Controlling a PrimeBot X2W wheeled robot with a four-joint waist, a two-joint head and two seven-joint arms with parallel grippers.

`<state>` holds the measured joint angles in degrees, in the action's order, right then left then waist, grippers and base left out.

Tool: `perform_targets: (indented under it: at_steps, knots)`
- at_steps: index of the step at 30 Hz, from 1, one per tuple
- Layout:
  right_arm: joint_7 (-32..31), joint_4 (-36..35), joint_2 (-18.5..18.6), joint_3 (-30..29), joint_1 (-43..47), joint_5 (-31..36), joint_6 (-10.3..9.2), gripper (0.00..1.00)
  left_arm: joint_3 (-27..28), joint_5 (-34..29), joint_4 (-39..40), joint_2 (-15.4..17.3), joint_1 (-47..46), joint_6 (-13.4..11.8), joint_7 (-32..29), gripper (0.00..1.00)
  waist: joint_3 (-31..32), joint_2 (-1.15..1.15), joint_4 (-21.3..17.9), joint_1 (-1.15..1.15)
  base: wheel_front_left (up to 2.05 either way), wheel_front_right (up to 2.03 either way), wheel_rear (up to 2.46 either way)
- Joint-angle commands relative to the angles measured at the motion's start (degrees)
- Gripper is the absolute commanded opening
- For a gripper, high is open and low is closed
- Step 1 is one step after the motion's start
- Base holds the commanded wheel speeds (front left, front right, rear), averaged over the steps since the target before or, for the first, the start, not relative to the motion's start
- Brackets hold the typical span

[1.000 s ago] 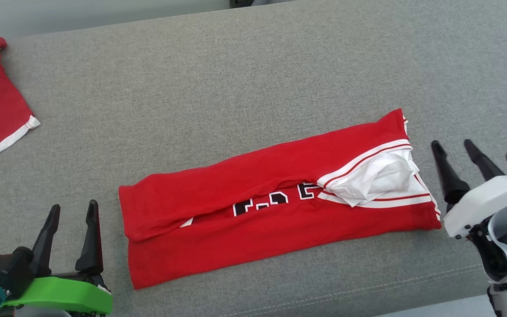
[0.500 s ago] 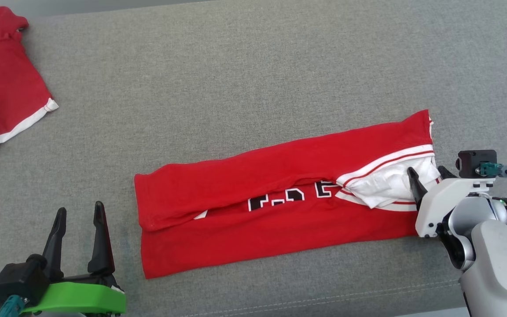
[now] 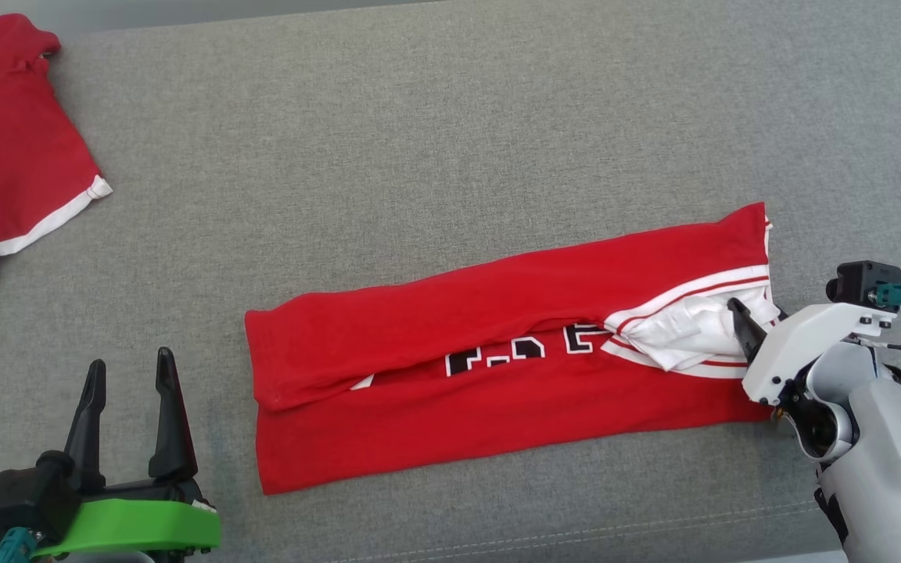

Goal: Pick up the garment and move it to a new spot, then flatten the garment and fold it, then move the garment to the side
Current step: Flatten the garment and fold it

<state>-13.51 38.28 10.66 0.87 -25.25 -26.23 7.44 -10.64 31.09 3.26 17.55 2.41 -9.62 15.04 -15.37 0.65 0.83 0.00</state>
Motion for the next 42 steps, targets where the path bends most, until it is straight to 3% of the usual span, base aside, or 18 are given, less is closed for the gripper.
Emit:
perform_targets:
  at_steps: [1,4,8,14,18,21,24,29,33,34,39,42]
  knots:
    - [-2.7,3.4,-2.1,2.3,4.4,-3.4,0.14,0.00,0.5,-0.9,-0.2,-0.1,0.9,0.4,0.2,1.00,0.2,-0.65,0.1,0.00,0.00,0.00,0.00]
    - [-2.7,3.2,1.4,2.3,5.0,-9.6,-0.18,0.00,1.0,-1.5,-0.6,-0.6,1.0,1.0,0.2,1.00,0.6,-0.65,0.1,0.00,0.00,0.00,0.00]
    - [-2.0,4.0,9.2,-0.3,5.0,-14.0,-0.49,0.00,1.3,-1.9,-0.9,-0.9,1.1,2.2,0.2,1.00,1.1,-0.65,0.4,0.00,0.00,0.00,0.00]
    - [0.7,6.5,18.6,-7.1,3.5,-14.2,0.00,0.00,1.7,-2.6,-2.1,-0.8,1.7,4.4,0.2,1.00,2.5,-0.65,1.5,0.00,0.00,0.00,0.00]
    - [1.2,3.9,21.1,-8.8,3.2,-14.8,0.00,0.00,1.9,-2.9,-2.5,-1.8,2.7,4.9,0.2,1.00,3.8,-0.65,1.8,0.00,0.00,0.00,0.00]
    - [0.4,-3.5,19.9,-5.7,4.2,-16.0,0.02,0.00,2.1,-3.1,-2.9,-2.8,3.5,5.2,0.2,1.00,4.7,-0.65,1.6,0.00,0.00,0.00,0.00]
    - [-1.2,-13.3,17.6,1.1,6.9,-16.4,0.02,0.00,2.1,-3.4,-3.2,-3.6,4.1,5.7,0.2,1.00,5.5,-0.65,1.3,0.00,0.00,0.00,0.00]
    - [-3.0,-25.2,10.3,12.1,9.9,-14.8,0.04,0.00,1.2,-3.9,-4.9,-3.9,4.3,6.4,0.1,1.00,6.3,-0.65,0.4,0.00,0.00,0.00,0.00]
    - [-1.8,-25.1,2.3,16.9,9.0,-10.5,0.04,0.00,0.8,-4.4,-5.4,-4.5,3.2,6.7,0.1,1.00,6.4,-0.65,0.4,0.00,0.00,0.00,0.00]
    - [-1.8,-25.1,2.3,16.9,9.0,-10.5,0.04,0.00,0.8,-4.4,-5.4,-4.5,3.2,6.7,0.1,1.00,6.4,-0.65,0.4,0.00,0.00,0.00,0.00]
    - [0.8,-20.0,-4.6,18.0,7.5,-4.9,0.04,0.00,0.7,-5.5,-5.7,-5.4,1.9,7.7,0.2,1.00,6.7,-0.65,1.7,0.00,0.00,0.00,0.00]
    - [2.0,-17.4,-6.3,19.1,6.7,-2.4,0.05,0.00,1.3,-6.0,-6.0,-6.0,1.7,8.3,0.2,1.00,6.8,-0.65,2.4,0.00,0.00,0.00,0.00]
